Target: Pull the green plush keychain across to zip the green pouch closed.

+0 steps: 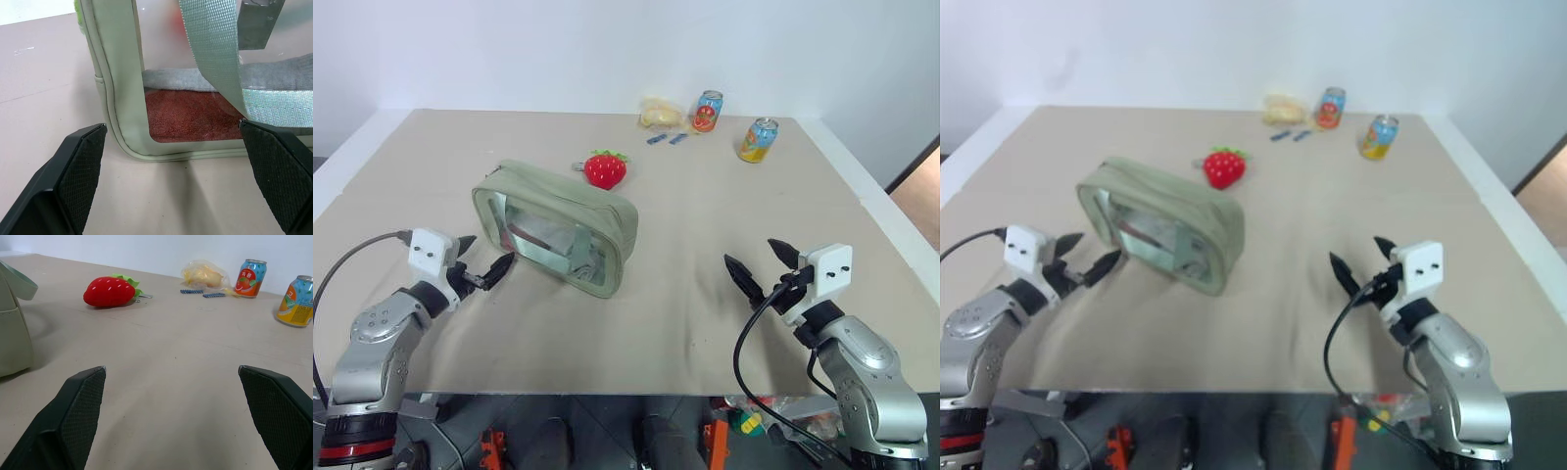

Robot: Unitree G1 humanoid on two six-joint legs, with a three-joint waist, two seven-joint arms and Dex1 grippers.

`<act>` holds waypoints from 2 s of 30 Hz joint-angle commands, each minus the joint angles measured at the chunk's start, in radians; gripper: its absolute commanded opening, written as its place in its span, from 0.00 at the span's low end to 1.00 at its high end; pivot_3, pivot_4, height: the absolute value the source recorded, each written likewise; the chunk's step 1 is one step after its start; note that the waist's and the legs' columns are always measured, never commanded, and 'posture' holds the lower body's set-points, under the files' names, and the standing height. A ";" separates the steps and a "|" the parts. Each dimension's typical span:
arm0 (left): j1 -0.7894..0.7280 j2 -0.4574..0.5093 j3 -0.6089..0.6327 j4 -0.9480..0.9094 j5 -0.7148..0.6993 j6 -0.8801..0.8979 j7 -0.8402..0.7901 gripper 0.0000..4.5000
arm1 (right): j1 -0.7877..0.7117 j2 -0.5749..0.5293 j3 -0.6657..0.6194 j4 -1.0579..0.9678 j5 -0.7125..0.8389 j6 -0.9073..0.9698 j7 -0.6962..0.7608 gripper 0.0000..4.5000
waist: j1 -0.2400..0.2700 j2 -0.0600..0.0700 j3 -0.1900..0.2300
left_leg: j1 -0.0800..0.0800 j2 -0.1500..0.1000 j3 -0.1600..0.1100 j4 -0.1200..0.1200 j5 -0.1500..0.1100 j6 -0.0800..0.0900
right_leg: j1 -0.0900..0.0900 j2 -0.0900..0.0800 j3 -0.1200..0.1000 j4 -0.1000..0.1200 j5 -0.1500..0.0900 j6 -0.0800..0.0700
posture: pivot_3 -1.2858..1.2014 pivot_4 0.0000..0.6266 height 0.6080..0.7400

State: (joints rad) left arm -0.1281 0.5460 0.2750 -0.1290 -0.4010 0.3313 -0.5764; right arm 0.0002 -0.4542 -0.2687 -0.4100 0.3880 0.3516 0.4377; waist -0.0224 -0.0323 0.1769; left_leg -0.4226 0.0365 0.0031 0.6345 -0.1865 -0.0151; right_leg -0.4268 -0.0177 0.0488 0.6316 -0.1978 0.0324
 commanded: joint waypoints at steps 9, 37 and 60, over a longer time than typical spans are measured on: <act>0.002 0.011 0.029 -0.054 -0.110 0.039 -0.061 0.99 | -0.031 -0.009 -0.001 -0.006 0.019 0.008 0.015 1.00 | 0.000 0.000 0.000 | 0.000 0.000 0.000 0.000 0.000 0.000 | 0.000 0.000 0.000 0.000 0.000 0.000 | 0.52 0.24 1.00; 0.033 0.333 0.070 -0.483 -0.646 0.339 -0.348 0.99 | -0.802 -0.119 0.336 0.421 0.184 0.259 0.501 1.00 | -0.022 0.001 0.003 | -0.001 0.010 0.011 0.001 0.001 0.002 | -0.008 0.011 0.009 0.001 0.003 -0.007 | 0.52 0.24 1.00; -0.020 0.271 -0.014 -0.457 -0.548 0.308 -0.316 1.00 | -0.945 0.100 0.391 0.690 0.077 0.220 0.617 0.21 | -0.024 0.001 0.003 | -0.001 0.013 0.009 0.001 -0.004 -0.002 | -0.016 0.020 0.014 0.016 0.001 -0.005 | 0.52 0.24 1.00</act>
State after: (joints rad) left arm -0.1322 0.8213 0.2615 -0.5773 -0.9520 0.6579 -0.8990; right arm -0.9158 -0.3547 0.1285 0.2839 0.4645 0.5765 1.0437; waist -0.0459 -0.0309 0.1804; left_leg -0.4238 0.0494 0.0123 0.6358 -0.1902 -0.0174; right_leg -0.4425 0.0021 0.0631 0.6481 -0.1969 0.0277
